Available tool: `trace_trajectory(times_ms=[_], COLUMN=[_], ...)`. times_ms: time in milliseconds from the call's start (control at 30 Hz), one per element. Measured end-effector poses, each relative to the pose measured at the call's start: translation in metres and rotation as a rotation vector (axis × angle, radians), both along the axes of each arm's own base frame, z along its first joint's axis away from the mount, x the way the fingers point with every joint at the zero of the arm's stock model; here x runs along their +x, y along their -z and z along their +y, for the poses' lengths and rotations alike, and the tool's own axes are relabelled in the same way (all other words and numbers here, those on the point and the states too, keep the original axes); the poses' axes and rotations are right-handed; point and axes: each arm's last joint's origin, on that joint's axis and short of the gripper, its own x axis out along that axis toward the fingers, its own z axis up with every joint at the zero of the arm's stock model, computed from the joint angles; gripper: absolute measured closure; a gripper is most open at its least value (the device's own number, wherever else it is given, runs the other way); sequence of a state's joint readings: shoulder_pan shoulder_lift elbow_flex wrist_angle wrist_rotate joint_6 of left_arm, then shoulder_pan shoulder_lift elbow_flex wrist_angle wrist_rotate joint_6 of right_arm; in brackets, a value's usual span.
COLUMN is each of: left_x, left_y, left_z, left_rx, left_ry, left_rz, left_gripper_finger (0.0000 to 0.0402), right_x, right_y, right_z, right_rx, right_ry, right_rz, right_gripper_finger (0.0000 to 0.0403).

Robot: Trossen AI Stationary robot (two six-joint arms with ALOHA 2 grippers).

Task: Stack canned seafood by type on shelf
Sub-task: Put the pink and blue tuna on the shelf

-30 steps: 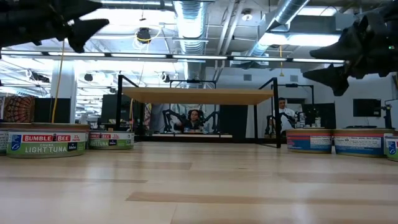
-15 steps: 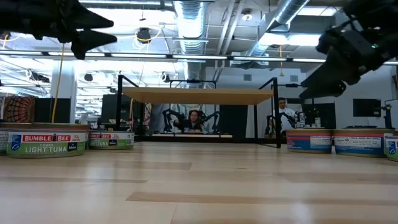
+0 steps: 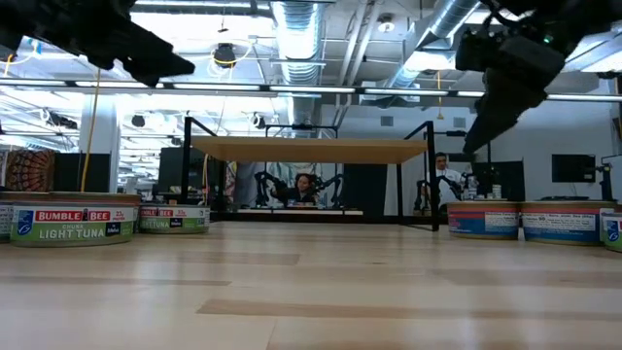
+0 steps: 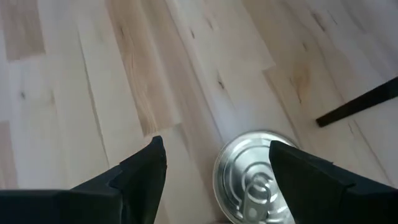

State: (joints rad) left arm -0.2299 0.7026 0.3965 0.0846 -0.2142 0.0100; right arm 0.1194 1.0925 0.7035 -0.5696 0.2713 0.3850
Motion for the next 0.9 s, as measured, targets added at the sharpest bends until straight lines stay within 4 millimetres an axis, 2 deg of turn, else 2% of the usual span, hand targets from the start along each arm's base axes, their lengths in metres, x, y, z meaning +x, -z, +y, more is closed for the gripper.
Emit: trace_trajectory(times_ms=[167, 367, 667, 900], left_x=[0.017, 0.033, 0.041, 0.039], left_y=[0.008, 0.023, 0.029, 0.027], left_z=[-0.005, -0.015, -0.025, -0.026], left_rx=[-0.101, -0.089, -0.005, 0.019], left_ry=[-0.061, -0.108, -0.048, -0.043], left_rz=[0.004, 0.043, 0.032, 0.022], left_gripper_finger=[0.0187, 0.0187, 0.0187, 0.0187], right_x=[0.011, 0.025, 0.037, 0.043], right_y=[0.015, 0.036, 0.062, 0.079], right_z=[0.003, 0.008, 0.027, 0.032], right_rx=[-0.044, -0.068, -0.276, -0.381], right_ry=[0.0, -0.018, -0.08, -0.079], right_rz=[0.16, 0.301, 0.452, 0.504], right_gripper_finger=[0.0092, 0.0101, 0.0168, 0.0257])
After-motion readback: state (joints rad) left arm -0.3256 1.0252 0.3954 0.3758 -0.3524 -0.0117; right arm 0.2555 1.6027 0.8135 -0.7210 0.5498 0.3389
